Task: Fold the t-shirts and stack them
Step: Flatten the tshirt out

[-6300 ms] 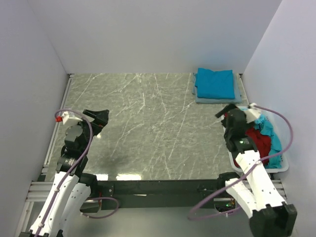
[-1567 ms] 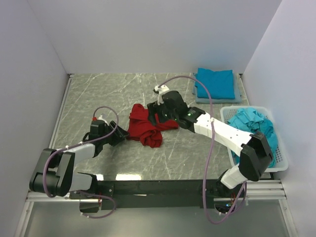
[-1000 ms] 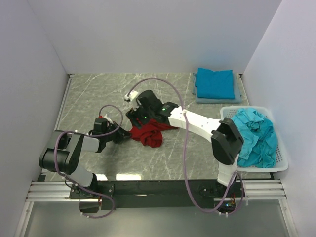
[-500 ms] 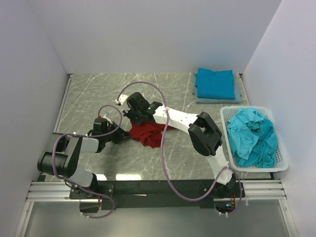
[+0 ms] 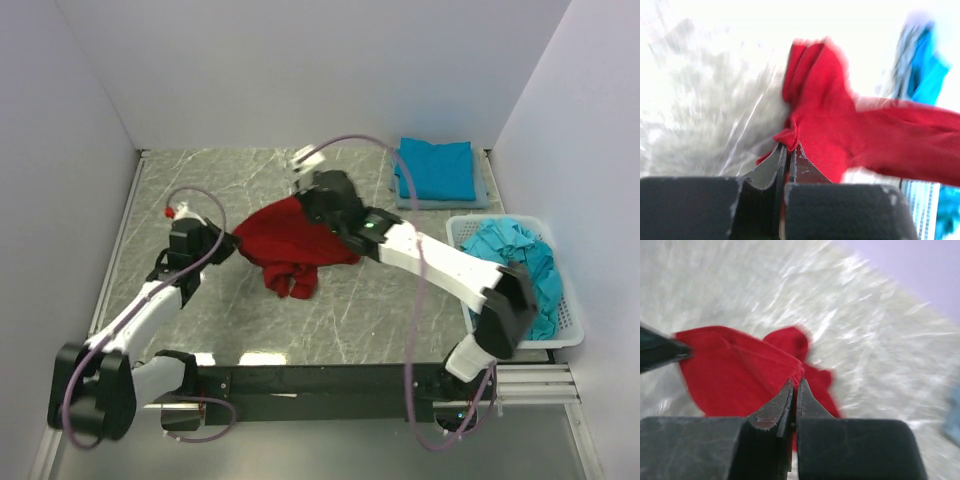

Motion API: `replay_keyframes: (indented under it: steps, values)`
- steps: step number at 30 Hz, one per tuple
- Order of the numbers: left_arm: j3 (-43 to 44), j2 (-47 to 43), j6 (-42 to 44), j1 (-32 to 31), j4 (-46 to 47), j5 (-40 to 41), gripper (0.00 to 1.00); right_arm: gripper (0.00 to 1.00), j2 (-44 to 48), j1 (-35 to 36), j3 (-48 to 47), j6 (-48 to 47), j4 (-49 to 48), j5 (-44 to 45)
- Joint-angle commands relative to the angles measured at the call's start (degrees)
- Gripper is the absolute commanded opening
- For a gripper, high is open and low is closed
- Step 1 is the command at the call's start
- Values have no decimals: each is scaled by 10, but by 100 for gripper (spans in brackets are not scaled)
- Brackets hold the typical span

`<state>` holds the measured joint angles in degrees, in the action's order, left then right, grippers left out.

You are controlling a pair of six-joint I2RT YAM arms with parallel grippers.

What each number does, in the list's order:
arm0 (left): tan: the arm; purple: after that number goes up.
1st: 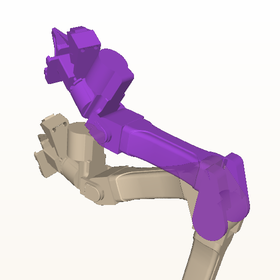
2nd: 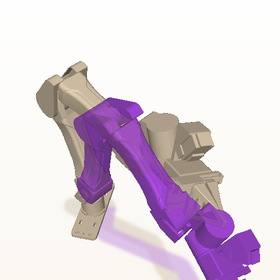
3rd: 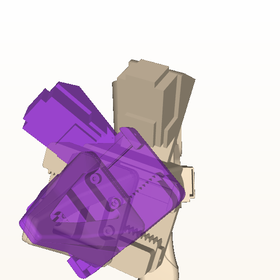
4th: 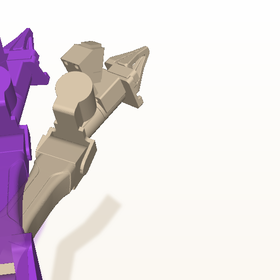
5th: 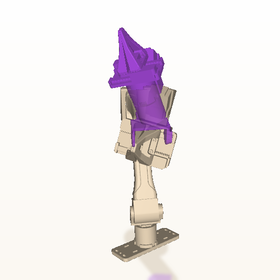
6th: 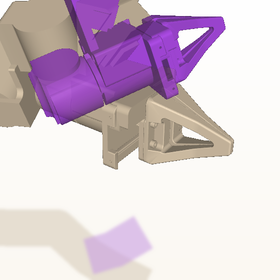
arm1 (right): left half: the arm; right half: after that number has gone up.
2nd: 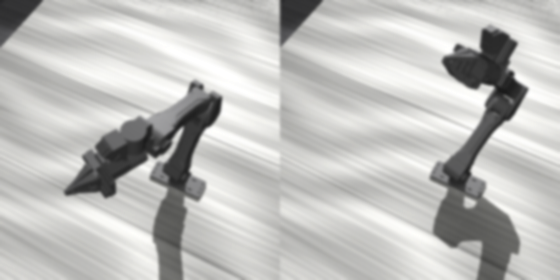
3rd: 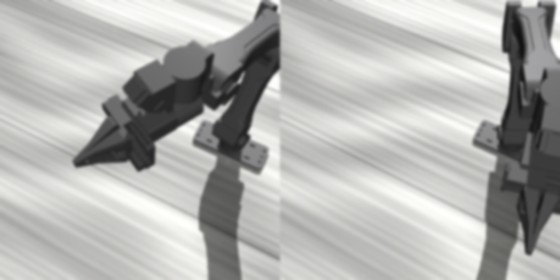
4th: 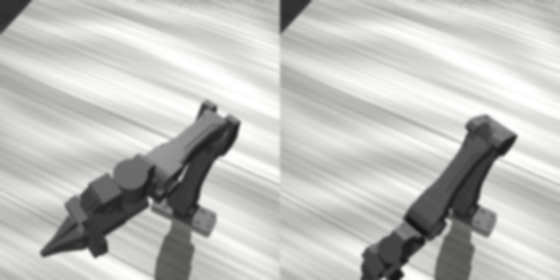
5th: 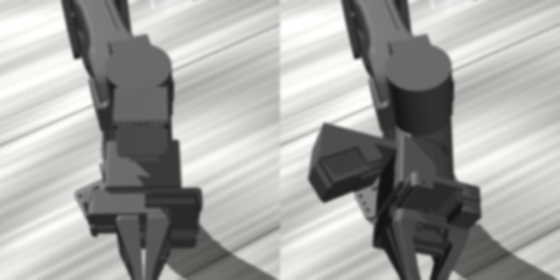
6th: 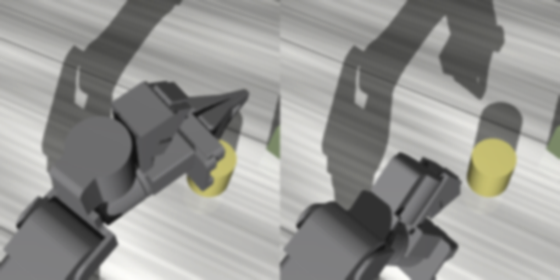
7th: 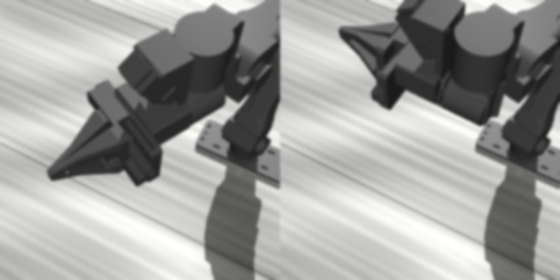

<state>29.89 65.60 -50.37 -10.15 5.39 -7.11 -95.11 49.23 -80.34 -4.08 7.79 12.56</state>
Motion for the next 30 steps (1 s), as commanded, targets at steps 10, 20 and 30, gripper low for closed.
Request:
replay_keyframes:
  steps: [10,20,30]
  values:
    - [171,-250,35,0,-158,217,1,0,294,-72,75,14,-39,89]
    - [404,-292,88,0,-167,124,1,0,411,-71,-88,6,43,-51]
    - [634,-259,123,0,-177,-38,1,0,454,-70,-256,39,83,-217]
